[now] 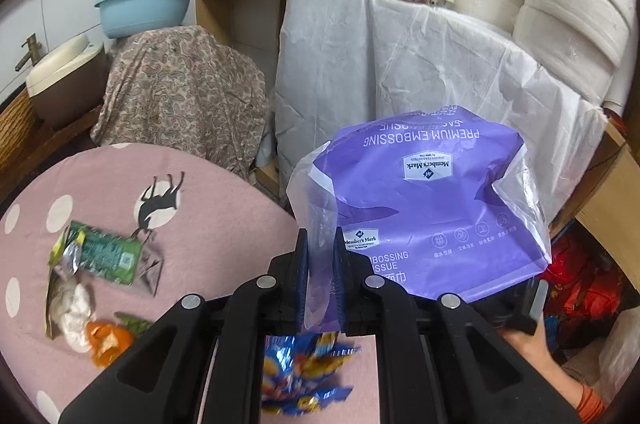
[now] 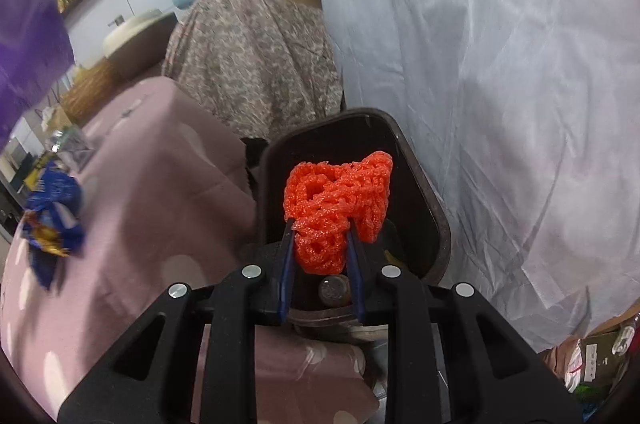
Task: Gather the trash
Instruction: 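Carry the pack and net over the black bin and open both tools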
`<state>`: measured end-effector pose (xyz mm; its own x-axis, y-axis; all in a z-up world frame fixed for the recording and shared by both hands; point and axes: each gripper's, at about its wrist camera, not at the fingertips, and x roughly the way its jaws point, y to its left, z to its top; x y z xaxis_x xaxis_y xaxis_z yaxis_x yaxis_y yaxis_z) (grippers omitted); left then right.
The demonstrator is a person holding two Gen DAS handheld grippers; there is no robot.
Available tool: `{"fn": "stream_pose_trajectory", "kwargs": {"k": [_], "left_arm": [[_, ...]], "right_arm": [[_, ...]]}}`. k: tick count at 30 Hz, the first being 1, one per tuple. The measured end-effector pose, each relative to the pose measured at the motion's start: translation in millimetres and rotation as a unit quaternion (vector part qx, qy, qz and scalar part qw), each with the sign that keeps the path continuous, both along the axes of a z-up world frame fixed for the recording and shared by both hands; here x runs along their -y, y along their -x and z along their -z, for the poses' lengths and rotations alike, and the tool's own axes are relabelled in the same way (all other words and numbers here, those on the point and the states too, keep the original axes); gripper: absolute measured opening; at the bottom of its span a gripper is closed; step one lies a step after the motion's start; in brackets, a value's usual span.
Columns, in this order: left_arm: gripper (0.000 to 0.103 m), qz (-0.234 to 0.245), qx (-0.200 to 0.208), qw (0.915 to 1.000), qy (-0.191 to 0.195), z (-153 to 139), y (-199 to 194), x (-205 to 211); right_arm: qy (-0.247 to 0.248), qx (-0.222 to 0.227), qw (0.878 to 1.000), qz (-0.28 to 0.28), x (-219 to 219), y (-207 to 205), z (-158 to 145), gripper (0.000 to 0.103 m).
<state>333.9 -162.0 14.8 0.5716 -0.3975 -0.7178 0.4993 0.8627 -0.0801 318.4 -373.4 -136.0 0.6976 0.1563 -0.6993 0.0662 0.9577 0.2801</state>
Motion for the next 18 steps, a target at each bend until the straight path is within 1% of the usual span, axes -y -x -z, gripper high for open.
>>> {"fn": "stream_pose_trajectory", "kwargs": {"k": [3, 5, 6, 7, 8, 11, 14, 16, 18], "left_arm": [[0.012, 0.004, 0.000, 0.9993, -0.038, 6.0, -18.0, 25.0], [0.012, 0.005, -0.011, 0.9987, -0.049, 11.4, -29.4, 36.3], [0.012, 0.004, -0.019, 0.9985, -0.052, 14.8, -36.1, 42.0], [0.012, 0.002, -0.025, 0.9982, -0.054, 17.4, -41.7, 46.6], [0.012, 0.002, -0.030, 0.9978, -0.060, 21.5, -47.3, 52.9], [0.012, -0.002, -0.036, 0.9961, -0.080, 30.2, -60.1, 68.3], [0.012, -0.003, -0.042, 0.9941, -0.100, 39.5, -71.0, 84.0], [0.012, -0.001, -0.042, 0.9924, -0.115, 46.3, -76.2, 96.9], [0.012, 0.000, -0.044, 0.9900, -0.134, 55.4, -81.8, 109.4]], "right_arm": [[0.010, -0.016, 1.000, 0.011, 0.3, -21.5, 21.0, 0.025], [0.006, -0.026, 1.000, 0.011, 2.2, -28.9, 33.4, 0.036], [0.004, -0.033, 0.999, 0.011, 3.1, -33.5, 40.8, 0.052], [0.004, -0.035, 0.999, 0.012, 1.7, -35.8, 43.7, 0.065], [0.004, -0.033, 0.999, 0.013, 1.3, -37.1, 47.5, 0.067], [0.008, -0.032, 0.999, 0.017, 2.0, -32.1, 51.2, 0.068], [0.000, -0.025, 0.999, 0.021, 5.9, -18.2, 48.4, 0.069], [0.007, -0.018, 0.999, 0.026, 7.5, -8.6, 44.2, 0.076], [0.009, -0.007, 0.999, 0.033, 11.1, 3.6, 37.3, 0.079]]}}
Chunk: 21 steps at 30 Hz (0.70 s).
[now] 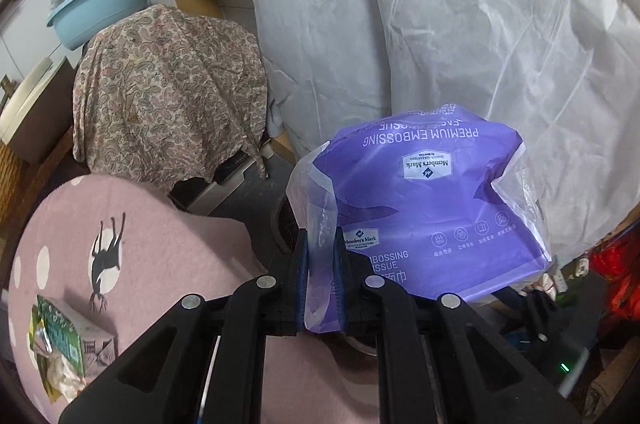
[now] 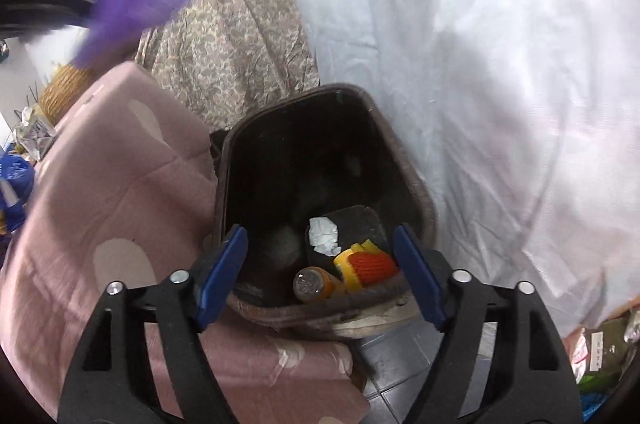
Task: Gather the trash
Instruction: 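Carry the pack and net over the black bin and open both tools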
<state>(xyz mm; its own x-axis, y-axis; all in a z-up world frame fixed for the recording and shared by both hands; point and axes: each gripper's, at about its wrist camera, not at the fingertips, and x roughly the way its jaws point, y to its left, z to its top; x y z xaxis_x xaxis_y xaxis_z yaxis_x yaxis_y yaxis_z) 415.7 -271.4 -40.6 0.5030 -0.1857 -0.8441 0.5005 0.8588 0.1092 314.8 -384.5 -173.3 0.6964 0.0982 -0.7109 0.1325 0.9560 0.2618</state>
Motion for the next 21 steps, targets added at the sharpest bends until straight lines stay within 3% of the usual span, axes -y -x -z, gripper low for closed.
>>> {"fn": "stream_pose_trajectory", "kwargs": {"k": [5, 14, 17, 19, 21], "left_arm": [[0.012, -0.001, -0.002, 0.9989, -0.047, 24.2, -13.4, 25.1], [0.012, 0.009, 0.008, 0.9890, -0.147, 69.2, -22.9, 55.4], [0.022, 0.012, 0.007, 0.9867, -0.162, 77.2, -22.4, 63.6], [0.050, 0.008, 0.009, 0.9864, -0.164, 78.2, -22.9, 65.8], [0.066, 0.004, 0.017, 0.9886, -0.150, 73.2, -22.2, 64.4]], "right_arm": [[-0.007, 0.016, 1.000, 0.014, 11.7, 32.5, -11.5, 0.080], [-0.026, 0.030, 0.998, 0.039, 26.6, 65.8, -12.6, 0.084], [-0.025, 0.031, 0.998, 0.044, 27.8, 68.5, -14.3, 0.085], [-0.031, 0.033, 0.998, 0.049, 29.9, 71.4, -13.9, 0.088], [-0.037, 0.035, 0.998, 0.049, 29.9, 73.6, -14.2, 0.088]]}}
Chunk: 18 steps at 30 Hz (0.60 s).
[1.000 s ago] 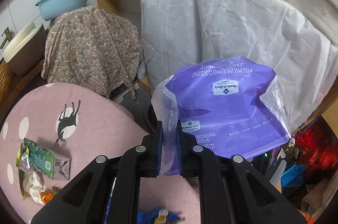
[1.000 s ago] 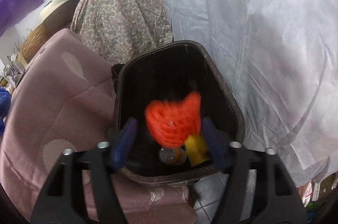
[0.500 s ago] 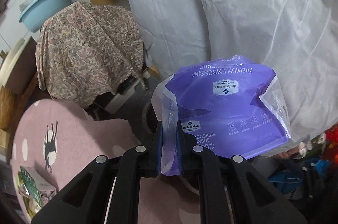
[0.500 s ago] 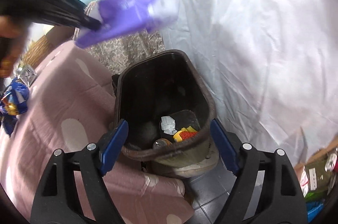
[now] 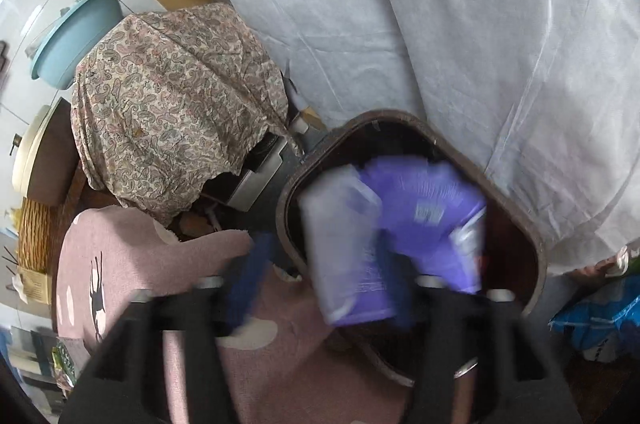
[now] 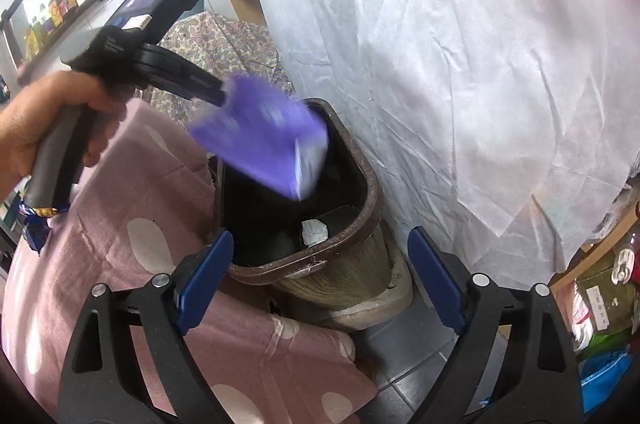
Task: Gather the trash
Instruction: 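Carry the pack and net over the black bin and open both tools, then move both tools back over the table trash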
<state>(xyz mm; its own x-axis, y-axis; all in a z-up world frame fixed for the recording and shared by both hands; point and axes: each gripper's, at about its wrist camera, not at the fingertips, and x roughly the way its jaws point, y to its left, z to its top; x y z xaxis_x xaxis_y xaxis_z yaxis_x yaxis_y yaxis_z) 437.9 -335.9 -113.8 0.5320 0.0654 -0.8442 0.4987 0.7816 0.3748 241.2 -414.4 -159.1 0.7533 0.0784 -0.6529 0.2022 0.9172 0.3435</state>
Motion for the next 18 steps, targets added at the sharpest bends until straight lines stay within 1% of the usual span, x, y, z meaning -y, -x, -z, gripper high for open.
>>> {"fn": "stream_pose_trajectory", "kwargs": {"k": [2, 5, 7, 10, 14, 17, 18], "left_arm": [[0.069, 0.003, 0.005, 0.9997, 0.025, -8.2, 3.4, -2.6], [0.073, 0.013, 0.015, 0.9971, 0.074, -28.4, 16.6, -9.5], [0.082, 0.022, 0.025, 0.9926, 0.117, -44.6, 29.2, -21.2], [0.087, 0.021, 0.040, 0.9852, 0.165, -64.6, 48.4, -51.2], [0.088, 0.015, 0.054, 0.9780, 0.201, -78.0, 70.1, -90.0], [0.089, 0.010, 0.076, 0.9727, 0.219, -88.7, 91.9, -121.9], [0.090, 0.006, 0.086, 0.9707, 0.224, -92.6, 99.3, -134.8]], "right_arm": [[0.003, 0.000, 1.000, -0.004, -1.6, 2.1, -1.5, 0.088], [0.004, 0.001, 1.000, -0.015, -6.2, 4.2, -4.8, 0.088], [0.000, 0.006, 1.000, -0.023, -9.4, 6.7, -8.9, 0.088], [0.001, 0.016, 0.999, -0.040, -19.1, 11.2, -18.7, 0.088], [0.004, 0.031, 0.997, -0.076, -38.2, 13.7, -33.3, 0.088], [0.018, 0.050, 0.994, -0.101, -58.9, 17.7, -49.8, 0.088], [0.015, 0.056, 0.993, -0.107, -63.9, 18.5, -54.2, 0.088]]}}
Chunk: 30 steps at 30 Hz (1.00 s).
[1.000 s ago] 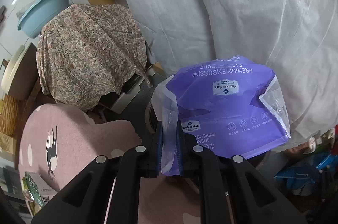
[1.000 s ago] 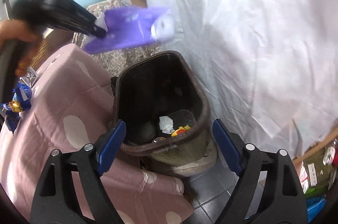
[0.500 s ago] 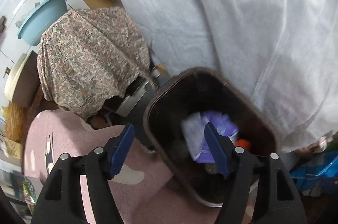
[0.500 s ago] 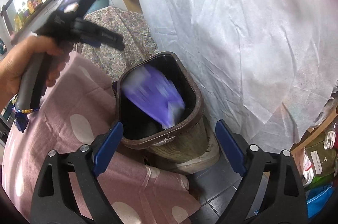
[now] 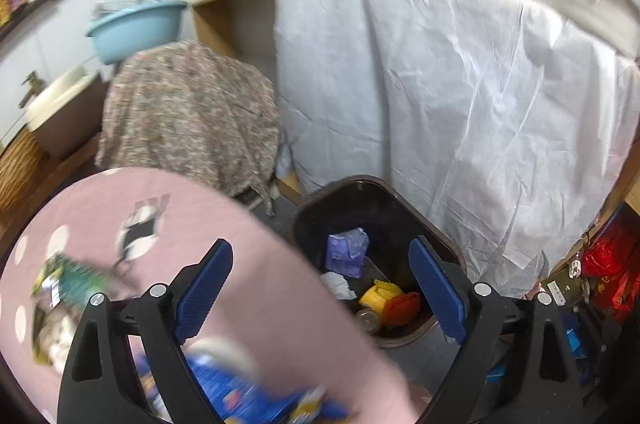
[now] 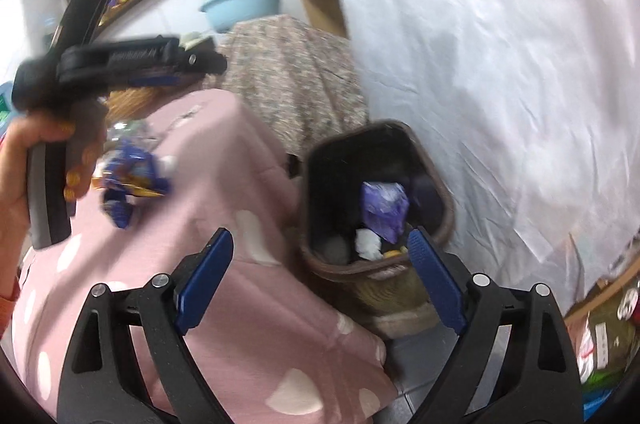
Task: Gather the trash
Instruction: 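Move both tools back over the table trash, then grasp the blue chip bag with the right tool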
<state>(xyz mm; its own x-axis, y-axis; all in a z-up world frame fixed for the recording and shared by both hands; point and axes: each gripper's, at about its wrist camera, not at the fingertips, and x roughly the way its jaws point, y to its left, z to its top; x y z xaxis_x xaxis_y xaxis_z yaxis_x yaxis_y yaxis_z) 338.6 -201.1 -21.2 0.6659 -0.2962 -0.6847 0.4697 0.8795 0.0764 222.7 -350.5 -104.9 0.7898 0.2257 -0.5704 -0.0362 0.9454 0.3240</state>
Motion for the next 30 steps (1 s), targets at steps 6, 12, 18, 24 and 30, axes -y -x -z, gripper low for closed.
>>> {"fn": "stream_pose_trajectory", "kwargs": {"k": [6, 12, 18, 24, 30], "left_arm": [[0.094, -0.036, 0.039, 0.9984, 0.022, -19.3, 36.6, -71.1], [0.096, -0.104, 0.063, 0.9924, 0.016, -20.8, 70.8, -151.2], [0.096, -0.177, 0.047, 0.9829, 0.017, -6.0, 98.7, -222.1], [0.096, -0.206, 0.047, 0.9774, 0.002, 3.2, 120.3, -260.0], [0.096, -0.215, 0.028, 0.9763, -0.002, 12.9, 127.8, -282.8]], "right_arm": [[0.012, 0.027, 0.998, -0.051, -40.1, 7.4, -27.9, 0.089], [0.037, 0.040, 0.993, -0.107, -86.9, 9.6, -48.9, 0.090], [0.058, 0.048, 0.984, -0.163, -136.9, 7.0, -65.3, 0.090], [0.120, 0.047, 0.973, -0.194, -181.9, -0.6, -73.0, 0.090], [0.202, 0.035, 0.960, -0.193, -213.2, -17.5, -71.0, 0.090]]}}
